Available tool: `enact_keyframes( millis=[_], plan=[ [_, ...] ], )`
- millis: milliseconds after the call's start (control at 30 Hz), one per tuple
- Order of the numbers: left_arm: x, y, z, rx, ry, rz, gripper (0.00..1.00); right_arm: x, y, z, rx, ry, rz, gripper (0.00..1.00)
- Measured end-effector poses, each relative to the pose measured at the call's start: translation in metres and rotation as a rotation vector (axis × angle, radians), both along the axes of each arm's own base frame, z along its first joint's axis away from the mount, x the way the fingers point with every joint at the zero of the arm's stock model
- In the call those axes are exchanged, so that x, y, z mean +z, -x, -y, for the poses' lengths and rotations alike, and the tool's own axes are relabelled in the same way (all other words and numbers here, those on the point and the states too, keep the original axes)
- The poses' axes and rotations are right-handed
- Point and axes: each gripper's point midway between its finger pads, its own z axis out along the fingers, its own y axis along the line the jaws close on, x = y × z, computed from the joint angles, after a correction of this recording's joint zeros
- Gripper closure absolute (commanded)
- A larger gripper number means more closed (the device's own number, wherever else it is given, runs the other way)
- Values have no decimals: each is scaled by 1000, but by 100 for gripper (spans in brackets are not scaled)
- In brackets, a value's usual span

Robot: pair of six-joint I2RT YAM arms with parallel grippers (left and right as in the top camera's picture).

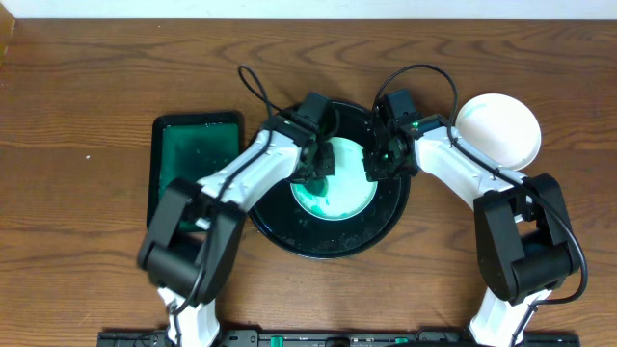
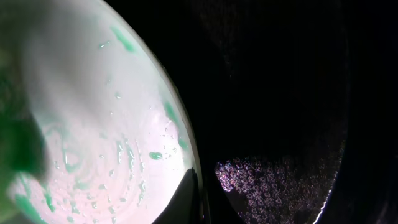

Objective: Clean dirty plates on tray and stack at the side
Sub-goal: 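Scrub the green plate with the sponge while right gripper holds it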

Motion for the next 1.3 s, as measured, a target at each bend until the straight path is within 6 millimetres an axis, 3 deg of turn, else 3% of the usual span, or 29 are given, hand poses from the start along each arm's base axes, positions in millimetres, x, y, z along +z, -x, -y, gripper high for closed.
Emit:
enact_keyframes(
  millis=[67, 133, 200, 567, 767, 1033, 1300],
  plan=[
    [-10, 2, 7, -10, 21, -26, 67, -1, 1, 1, -1, 4, -2, 99],
    [-11, 2, 12, -6, 47, -37, 57, -2, 1, 1, -1, 5, -5, 99],
    [-10, 2, 16, -2, 70, -49, 52, -2, 1, 1, -1, 6, -5, 99],
    [-7, 3, 23, -15, 106, -59, 48, -2, 1, 1, -1, 7, -5, 99],
    [-3, 4, 24, -54, 111, -49, 38, -2, 1, 1, -1, 7, -5, 99],
    [34, 2, 29, -79, 150, 25, 43, -2, 1, 1, -1, 7, -4, 99],
    [35, 3, 29, -92, 145, 30, 42, -2, 1, 1, -1, 6, -4, 99]
  ],
)
